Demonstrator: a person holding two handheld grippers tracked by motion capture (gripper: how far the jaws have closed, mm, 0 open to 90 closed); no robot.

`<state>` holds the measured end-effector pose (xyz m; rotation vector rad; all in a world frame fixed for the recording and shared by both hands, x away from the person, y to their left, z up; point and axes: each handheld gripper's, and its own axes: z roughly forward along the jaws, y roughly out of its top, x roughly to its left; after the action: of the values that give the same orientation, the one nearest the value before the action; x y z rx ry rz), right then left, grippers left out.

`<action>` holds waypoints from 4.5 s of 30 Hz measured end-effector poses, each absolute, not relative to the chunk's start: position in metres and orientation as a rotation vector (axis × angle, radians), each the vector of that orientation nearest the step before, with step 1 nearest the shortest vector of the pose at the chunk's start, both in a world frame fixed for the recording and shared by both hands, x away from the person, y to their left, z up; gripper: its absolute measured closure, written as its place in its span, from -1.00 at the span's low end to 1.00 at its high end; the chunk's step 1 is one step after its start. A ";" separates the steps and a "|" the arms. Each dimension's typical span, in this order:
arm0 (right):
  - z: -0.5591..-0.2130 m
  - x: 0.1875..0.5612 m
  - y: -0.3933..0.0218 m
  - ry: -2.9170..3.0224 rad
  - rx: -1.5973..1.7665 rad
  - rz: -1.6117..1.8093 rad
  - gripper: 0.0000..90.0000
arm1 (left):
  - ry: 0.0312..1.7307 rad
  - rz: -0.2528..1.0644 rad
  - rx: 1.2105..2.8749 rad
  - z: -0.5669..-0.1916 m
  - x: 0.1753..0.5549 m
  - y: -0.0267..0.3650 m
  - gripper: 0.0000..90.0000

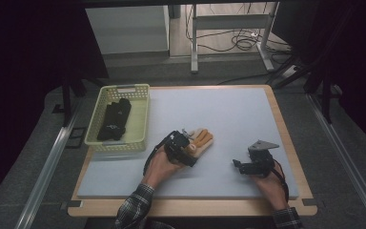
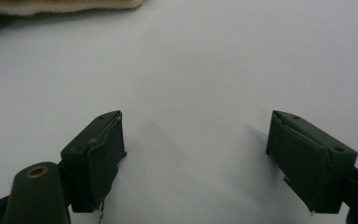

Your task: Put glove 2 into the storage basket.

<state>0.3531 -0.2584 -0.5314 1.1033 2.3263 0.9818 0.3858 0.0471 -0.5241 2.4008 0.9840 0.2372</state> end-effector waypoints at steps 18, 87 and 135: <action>-0.532 0.353 -0.258 2.326 1.103 0.981 -0.59 | 1.024 0.217 2.386 -0.515 0.384 0.050 0.36; -0.532 0.353 -0.258 2.322 1.102 0.987 -0.59 | 1.761 0.530 2.033 -0.465 0.468 0.229 0.33; -0.532 0.353 -0.258 2.322 1.102 0.988 -0.59 | 1.722 0.278 2.027 -0.476 0.487 0.229 0.14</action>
<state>0.3528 -0.2584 -0.5320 1.1016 2.3216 0.9881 0.4869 0.2288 -0.4759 2.0273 1.7216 0.2778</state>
